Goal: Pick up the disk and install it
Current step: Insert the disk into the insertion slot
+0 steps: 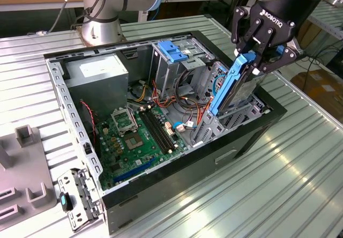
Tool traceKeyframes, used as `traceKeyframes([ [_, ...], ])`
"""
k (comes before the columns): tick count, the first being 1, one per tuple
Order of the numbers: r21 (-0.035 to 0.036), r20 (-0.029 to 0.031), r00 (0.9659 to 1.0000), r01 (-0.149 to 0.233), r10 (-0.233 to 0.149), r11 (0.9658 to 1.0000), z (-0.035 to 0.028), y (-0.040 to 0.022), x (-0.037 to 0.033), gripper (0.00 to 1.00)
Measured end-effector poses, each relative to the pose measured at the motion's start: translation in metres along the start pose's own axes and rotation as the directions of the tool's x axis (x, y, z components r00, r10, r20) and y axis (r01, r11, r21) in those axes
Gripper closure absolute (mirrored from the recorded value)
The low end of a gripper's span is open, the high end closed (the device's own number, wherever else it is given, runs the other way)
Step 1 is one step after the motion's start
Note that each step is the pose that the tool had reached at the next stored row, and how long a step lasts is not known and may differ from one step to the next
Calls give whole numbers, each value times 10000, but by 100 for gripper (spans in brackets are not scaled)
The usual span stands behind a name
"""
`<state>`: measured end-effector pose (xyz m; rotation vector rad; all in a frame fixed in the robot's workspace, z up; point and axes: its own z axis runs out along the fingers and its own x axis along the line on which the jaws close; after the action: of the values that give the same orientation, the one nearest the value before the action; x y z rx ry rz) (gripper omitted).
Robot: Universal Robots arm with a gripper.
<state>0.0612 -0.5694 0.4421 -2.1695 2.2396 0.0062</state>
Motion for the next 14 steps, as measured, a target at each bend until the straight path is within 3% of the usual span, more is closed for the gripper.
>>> traceKeyframes([
  [10, 0, -6, 10000, 0, 0, 10000, 26, 0, 1, 62],
  [11, 0, -7, 10000, 0, 0, 10000, 26, 0, 1, 55],
  [14, 0, -4, 10000, 0, 0, 10000, 36, 0, 0, 55],
])
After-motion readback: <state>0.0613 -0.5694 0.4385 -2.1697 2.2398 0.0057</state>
